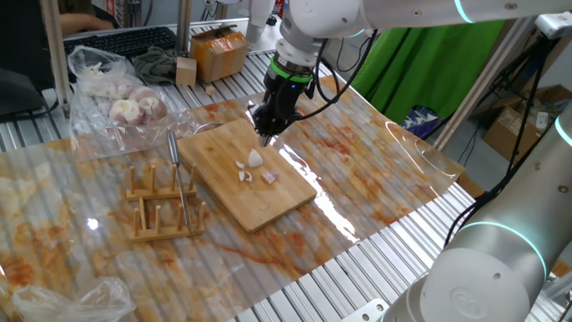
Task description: Chop the onions
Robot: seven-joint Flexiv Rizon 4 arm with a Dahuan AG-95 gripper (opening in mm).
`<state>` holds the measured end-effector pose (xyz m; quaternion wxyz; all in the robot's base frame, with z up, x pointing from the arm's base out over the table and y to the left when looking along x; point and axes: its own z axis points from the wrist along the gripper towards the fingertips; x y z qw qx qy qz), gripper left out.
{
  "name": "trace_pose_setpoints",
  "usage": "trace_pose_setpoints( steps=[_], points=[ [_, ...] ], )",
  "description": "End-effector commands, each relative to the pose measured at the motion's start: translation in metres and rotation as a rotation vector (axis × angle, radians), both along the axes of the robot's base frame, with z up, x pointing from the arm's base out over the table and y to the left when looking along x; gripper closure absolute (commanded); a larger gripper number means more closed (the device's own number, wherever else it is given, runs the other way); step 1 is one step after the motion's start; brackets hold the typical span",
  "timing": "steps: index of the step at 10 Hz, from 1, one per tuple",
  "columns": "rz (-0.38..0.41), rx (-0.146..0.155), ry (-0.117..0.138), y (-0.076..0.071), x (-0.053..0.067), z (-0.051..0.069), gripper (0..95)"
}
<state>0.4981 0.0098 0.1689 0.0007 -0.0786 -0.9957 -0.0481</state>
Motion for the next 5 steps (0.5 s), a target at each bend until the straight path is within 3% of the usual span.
trace_pose_setpoints(
  steps=[1,3,5],
  points=[
    [-0.049,-0.023,0.004,0.014,0.000,-0.002,95.0],
    [-0.072,-0.023,0.007,0.026,-0.001,-0.005,95.0],
    [-0.109,-0.025,0.010,0.053,-0.003,-0.013,95.0]
  ],
)
